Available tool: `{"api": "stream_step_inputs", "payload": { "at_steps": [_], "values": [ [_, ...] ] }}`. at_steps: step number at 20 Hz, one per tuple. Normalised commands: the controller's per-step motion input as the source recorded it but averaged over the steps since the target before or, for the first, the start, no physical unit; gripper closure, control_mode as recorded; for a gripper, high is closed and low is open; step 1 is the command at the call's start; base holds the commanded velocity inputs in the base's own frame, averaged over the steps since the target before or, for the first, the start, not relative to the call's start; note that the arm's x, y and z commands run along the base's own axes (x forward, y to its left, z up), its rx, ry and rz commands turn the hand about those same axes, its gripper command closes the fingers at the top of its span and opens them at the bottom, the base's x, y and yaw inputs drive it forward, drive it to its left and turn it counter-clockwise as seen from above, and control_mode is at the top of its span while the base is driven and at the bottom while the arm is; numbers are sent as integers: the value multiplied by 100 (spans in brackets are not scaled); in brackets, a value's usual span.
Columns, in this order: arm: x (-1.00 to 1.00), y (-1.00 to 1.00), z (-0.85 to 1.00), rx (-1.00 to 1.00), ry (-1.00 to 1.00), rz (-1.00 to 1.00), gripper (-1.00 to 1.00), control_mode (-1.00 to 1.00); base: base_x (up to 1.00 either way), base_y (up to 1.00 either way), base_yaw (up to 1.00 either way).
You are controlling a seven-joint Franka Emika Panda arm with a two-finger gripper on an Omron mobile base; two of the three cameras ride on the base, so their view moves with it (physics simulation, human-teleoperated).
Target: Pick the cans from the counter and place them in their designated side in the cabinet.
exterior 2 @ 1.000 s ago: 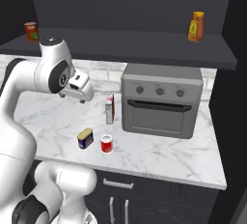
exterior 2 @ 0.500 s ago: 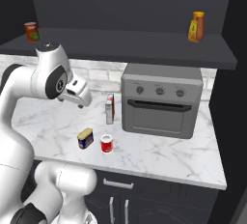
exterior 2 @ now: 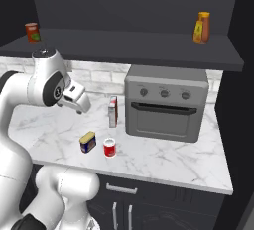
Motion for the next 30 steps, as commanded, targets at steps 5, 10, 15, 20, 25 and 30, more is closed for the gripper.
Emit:
{"api": "stream_step_inputs", "payload": {
  "at_steps": [5, 10, 15, 20, 25, 30],
  "values": [
    [0, 6, -9, 0, -3, -1, -100, -100, 0, 0, 0],
    [0, 5, -12, 0, -3, -1, -100, -100, 0, 0, 0],
    [0, 2, -13, 0, -3, -1, -100, -100, 0, 0, 0],
    [0, 0, -12, 0, -3, 0, -100, -100, 0, 0, 0],
    [0, 1, -12, 0, -3, 0, -100, -100, 0, 0, 0],
    [0, 0, -9, 0, -2, 0, -100, -100, 0, 0, 0]
  ]
}}
